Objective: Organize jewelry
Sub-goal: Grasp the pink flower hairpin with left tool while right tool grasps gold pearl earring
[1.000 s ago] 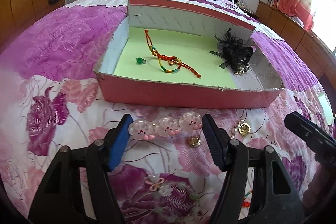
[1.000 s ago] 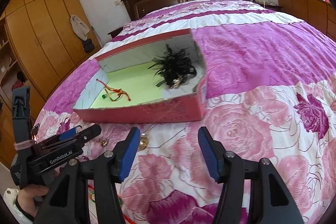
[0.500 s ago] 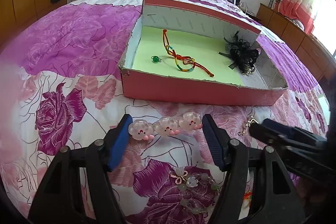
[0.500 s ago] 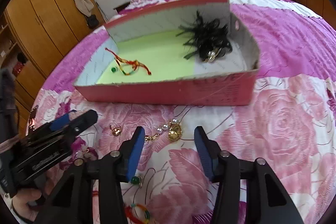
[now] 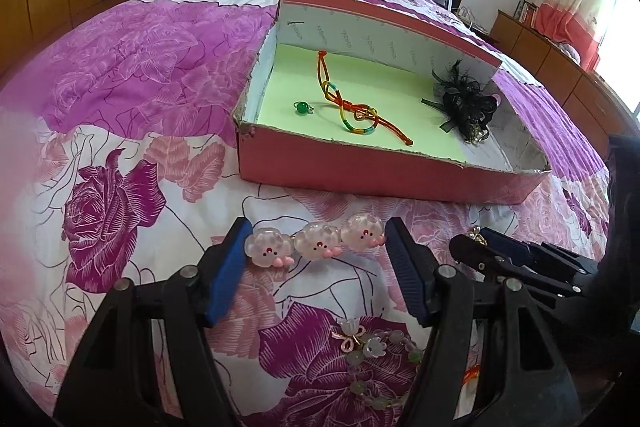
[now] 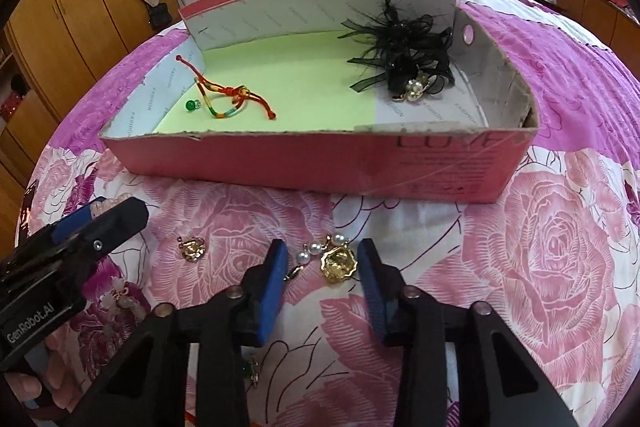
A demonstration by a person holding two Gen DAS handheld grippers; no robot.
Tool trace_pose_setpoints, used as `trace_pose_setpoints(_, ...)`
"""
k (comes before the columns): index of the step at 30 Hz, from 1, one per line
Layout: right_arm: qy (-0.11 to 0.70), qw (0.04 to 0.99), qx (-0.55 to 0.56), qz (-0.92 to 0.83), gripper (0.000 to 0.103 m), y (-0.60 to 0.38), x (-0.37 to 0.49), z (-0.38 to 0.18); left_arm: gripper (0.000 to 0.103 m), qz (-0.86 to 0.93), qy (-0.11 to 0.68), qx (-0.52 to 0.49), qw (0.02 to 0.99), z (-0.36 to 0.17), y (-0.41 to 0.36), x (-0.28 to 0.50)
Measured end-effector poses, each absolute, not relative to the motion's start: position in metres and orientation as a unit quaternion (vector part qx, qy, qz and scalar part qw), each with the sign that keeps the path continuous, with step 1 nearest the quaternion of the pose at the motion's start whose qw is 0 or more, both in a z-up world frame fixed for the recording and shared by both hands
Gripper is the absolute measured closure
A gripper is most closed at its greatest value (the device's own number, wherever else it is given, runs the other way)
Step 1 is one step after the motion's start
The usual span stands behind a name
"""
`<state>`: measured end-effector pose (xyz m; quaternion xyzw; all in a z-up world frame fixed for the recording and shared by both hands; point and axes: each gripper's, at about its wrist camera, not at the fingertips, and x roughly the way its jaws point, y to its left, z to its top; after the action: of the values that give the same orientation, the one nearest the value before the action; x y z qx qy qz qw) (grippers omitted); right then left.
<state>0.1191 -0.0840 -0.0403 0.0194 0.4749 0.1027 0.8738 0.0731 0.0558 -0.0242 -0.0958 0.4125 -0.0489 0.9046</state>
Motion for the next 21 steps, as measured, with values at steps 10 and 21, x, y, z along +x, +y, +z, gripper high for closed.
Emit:
trace_pose_setpoints(10, 0.464, 0.877, 0.051, 0.117, 0.085, -0.098, 0.113, -0.033, 0.042, -0.048, 0.413, -0.096, 0.904, -0.023, 0.056, 0.072)
trace_pose_setpoints(21, 0.440, 0.881, 0.072, 0.158, 0.088, -0.102, 0.088, -0.016, 0.042, -0.049, 0.408, -0.094, 0.907, -0.015, 0.052, 0.065)
